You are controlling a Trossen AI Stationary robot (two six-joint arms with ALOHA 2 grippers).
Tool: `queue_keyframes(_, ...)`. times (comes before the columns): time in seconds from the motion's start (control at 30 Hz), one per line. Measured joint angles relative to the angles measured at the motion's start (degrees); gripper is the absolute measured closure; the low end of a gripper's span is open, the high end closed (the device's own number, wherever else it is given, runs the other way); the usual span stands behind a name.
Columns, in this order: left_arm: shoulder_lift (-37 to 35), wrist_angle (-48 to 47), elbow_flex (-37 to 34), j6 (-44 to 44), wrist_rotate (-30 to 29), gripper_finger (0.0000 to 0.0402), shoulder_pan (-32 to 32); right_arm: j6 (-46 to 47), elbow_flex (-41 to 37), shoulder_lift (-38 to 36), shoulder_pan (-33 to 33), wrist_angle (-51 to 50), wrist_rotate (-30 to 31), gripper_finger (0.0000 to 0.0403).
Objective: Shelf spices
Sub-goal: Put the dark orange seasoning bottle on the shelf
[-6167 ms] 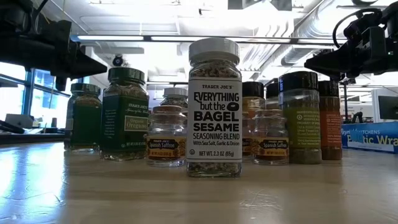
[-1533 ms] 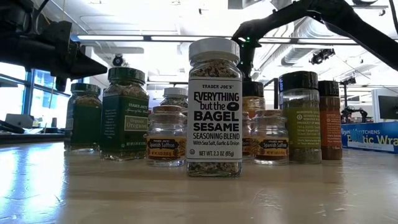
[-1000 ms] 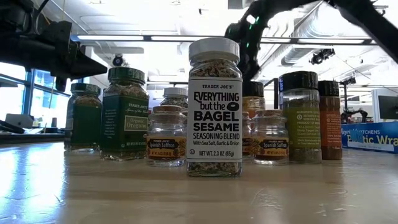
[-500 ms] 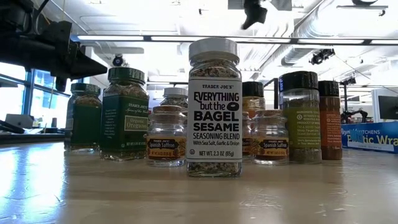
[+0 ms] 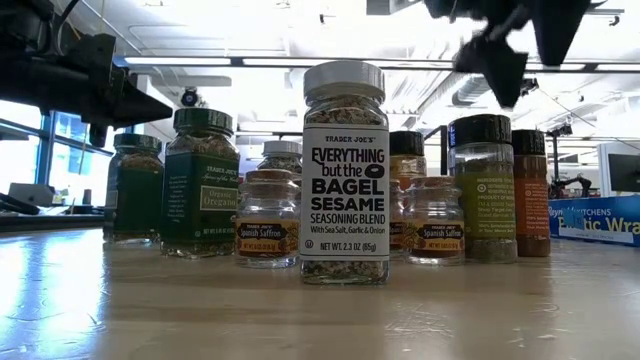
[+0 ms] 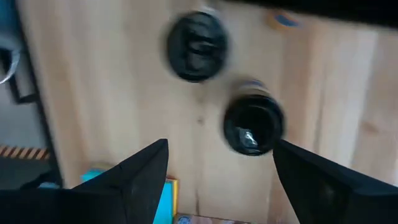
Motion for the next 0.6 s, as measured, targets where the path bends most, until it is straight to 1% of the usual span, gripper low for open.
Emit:
queue_keyframes(0.13,0.0,0.0,0.0,0.0,0.0,0.0396,0.0,3.0,-2.9,0.0,-0.4,1.9,3.8,0.0119)
queue_keyframes(0.23,0.0,0.0,0.0,0.0,0.0,0.0396,0.0,3.2,-5.5,0.0,-0.4,5.9,3.9,0.0119)
queue_keyframes(0.37,0.0,0.0,0.0,0.0,0.0,0.0396,0.0,3.1,-8.8,0.0,-0.2,10.8,2.4,0.0119)
queue_keyframes(0.5,0.0,0.0,0.0,0.0,0.0,0.0396,0.0,4.6,-10.8,0.0,-0.1,12.5,4.5,0.0119)
queue_keyframes(0.6,0.0,0.0,0.0,0.0,0.0,0.0396,0.0,4.5,-12.4,0.0,-0.1,13.4,4.8,0.0125)
